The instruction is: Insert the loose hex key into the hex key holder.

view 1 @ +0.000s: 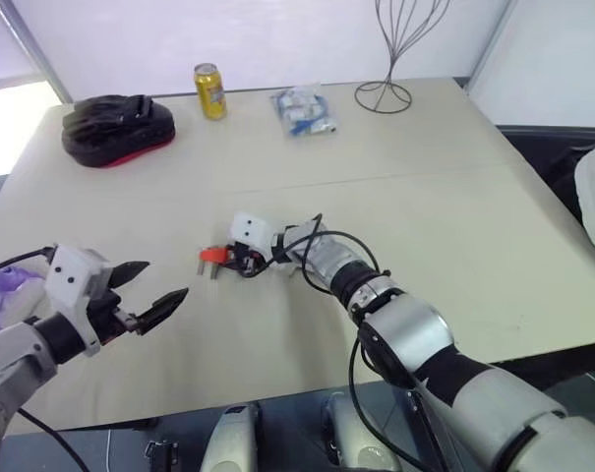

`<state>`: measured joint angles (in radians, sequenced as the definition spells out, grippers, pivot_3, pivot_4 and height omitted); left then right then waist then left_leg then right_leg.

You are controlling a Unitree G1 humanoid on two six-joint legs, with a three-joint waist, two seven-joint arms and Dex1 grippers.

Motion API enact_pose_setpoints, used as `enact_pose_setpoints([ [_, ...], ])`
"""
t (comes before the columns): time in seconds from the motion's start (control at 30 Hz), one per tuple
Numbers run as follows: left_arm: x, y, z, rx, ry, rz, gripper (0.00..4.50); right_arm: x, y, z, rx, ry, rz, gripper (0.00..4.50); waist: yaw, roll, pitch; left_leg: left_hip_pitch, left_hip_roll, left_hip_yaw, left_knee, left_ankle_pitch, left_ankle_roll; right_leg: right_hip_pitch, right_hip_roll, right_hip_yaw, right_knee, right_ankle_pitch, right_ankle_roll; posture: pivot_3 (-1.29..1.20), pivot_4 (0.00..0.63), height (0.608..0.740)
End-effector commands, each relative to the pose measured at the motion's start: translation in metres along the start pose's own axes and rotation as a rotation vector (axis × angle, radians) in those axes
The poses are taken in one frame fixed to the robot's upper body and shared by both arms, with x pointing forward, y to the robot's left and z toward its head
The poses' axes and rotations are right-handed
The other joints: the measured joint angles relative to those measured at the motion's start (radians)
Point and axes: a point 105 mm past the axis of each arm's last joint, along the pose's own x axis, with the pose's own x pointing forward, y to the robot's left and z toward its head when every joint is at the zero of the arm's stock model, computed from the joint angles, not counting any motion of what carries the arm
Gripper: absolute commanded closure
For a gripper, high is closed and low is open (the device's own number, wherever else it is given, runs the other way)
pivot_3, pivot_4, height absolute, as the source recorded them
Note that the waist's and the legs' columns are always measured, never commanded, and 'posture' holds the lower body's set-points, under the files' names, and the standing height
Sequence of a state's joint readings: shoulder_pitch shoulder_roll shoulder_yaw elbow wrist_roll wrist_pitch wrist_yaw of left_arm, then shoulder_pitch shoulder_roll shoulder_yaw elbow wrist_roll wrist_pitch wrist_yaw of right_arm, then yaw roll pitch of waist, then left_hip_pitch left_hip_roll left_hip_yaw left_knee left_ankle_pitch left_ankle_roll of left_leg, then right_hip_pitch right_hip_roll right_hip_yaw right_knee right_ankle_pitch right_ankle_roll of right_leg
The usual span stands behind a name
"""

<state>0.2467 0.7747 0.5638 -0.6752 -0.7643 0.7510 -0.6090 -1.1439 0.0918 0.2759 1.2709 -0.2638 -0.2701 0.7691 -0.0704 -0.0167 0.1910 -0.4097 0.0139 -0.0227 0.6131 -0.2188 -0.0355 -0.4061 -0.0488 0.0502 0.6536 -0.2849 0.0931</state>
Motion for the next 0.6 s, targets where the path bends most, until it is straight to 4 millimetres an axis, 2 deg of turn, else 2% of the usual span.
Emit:
enact_pose_setpoints([
  [0.03,0.005,0.003,0.01,0.026,-0.033,-0.022,0.0,-0.019,-0.022,0.011,-0.236,-0.058,-0.121,3.49,0.007,0.0,0.0,0.0,-0.001,0.0,0.0,0.001,-0.001,0.0,0.0,0.0,0.0,0.0,0.0,0.0,0.15,0.74],
  [0.27,0.024,0.009,0.029,0.015,-0.085,-0.118,0.0,-0.059,-0.03,0.037,-0.587,-0.207,-0.247,3.49,0.005,-0.001,0.0,-0.001,-0.002,-0.001,0.0,0.002,-0.002,0.0,0.001,-0.001,0.0,0.0,0.001,0.0,0.15,0.74],
  [0.47,0.05,0.007,0.064,0.023,-0.179,-0.25,0.0,-0.104,-0.024,0.079,-1.005,-0.369,-0.365,3.49,0.003,-0.002,0.0,-0.001,-0.001,-0.001,0.001,0.002,-0.002,0.0,0.005,-0.001,0.002,0.0,0.001,0.0,0.15,0.74],
  [0.6,0.062,0.001,0.079,0.014,-0.215,-0.331,0.0,-0.124,-0.027,0.098,-1.12,-0.434,-0.449,3.49,0.002,-0.002,0.0,-0.001,-0.001,0.0,0.002,0.002,-0.002,0.0,0.005,-0.001,0.002,0.001,0.001,0.0,0.15,0.74],
])
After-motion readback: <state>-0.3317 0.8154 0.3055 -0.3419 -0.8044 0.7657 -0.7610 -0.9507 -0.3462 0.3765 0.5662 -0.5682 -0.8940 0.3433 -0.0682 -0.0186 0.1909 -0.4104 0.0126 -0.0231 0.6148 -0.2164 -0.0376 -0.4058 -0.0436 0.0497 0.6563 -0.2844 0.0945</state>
